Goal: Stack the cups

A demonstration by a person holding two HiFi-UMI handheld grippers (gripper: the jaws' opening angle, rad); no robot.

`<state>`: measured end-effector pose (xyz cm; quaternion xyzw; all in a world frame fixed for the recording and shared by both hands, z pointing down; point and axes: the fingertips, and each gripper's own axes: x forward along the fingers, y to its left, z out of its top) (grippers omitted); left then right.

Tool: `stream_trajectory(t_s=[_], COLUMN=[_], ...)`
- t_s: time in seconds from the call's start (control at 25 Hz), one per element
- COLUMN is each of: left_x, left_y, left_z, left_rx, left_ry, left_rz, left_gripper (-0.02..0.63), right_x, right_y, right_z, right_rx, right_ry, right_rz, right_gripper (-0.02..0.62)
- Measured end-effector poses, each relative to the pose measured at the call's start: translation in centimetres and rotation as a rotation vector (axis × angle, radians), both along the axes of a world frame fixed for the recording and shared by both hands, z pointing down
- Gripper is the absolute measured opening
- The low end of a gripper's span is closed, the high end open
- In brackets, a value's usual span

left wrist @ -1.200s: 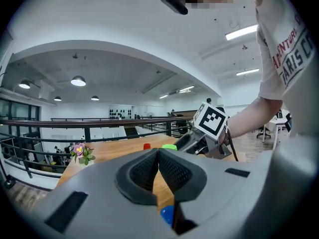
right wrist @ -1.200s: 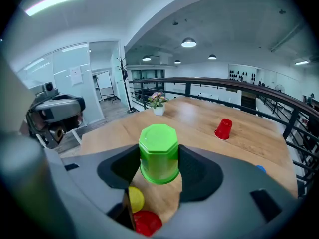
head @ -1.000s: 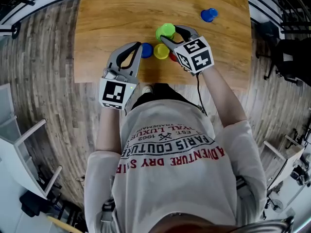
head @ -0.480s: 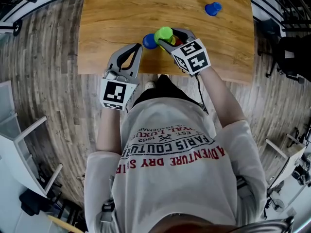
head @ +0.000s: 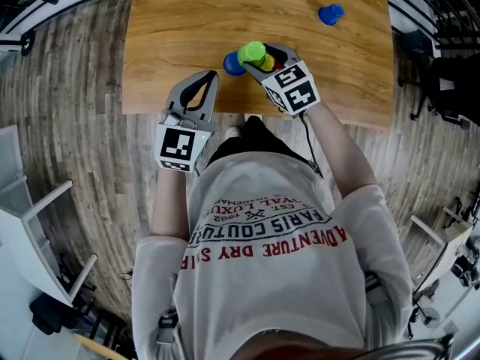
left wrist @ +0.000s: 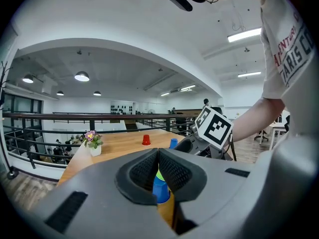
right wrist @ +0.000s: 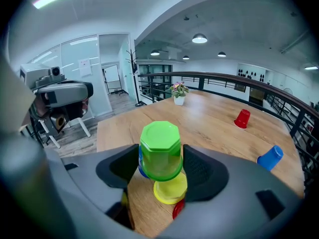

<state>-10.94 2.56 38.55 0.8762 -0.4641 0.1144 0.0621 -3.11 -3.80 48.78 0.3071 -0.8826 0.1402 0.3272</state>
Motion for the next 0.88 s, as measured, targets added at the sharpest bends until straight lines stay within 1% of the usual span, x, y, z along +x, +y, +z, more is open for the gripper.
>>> stream_trajectory(t_s=[0.12, 0.28, 0.4, 0.52, 0.6, 0.68, 0.88], left_x=[0.2, 1.4, 3.1, 5.6, 7.8, 10.3, 16.1], left_y=[0.0, -0.2, -0.5, -1.0, -1.6, -2.1, -3.7], left_z=[0.0, -0.2, -0.8, -1.3, -1.5, -1.7, -1.6], left_rx=[-0.001, 0.003, 0.017, 0.027, 0.035, 0.047, 0.043], left_ry=[0.008, 0.026, 0.035, 0.037, 0.042, 0.031, 0.018], left_rz=[0.008, 0.034, 0.053, 0.079, 0.101, 0.119, 0.104], left_gripper=[0.017, 0.017, 0.017, 0.017, 0.017, 0.017, 0.017], right_x=[0.3, 1.8, 3.7, 6.1, 8.1, 10.4, 16.4], right_y=[0.3, 0.4, 0.6, 0.1, -0.7, -1.6, -3.8], right_z=[-0.4, -1.6, -3.1, -4.3, -4.7, -4.9, -3.8], right_rx=[0.009, 0.037, 0.069, 0.095, 0.1, 0.097, 0.072], right_ry=[-0.007, -0.036, -0.055, -0.077, -0.096, -0.114, -0.107], right_rz=[0.015, 0.055, 0.083, 0.106, 0.123, 0.136, 0.144], right_gripper=[0.293, 0.299, 0.299, 0.298, 0.299, 0.298, 0.298])
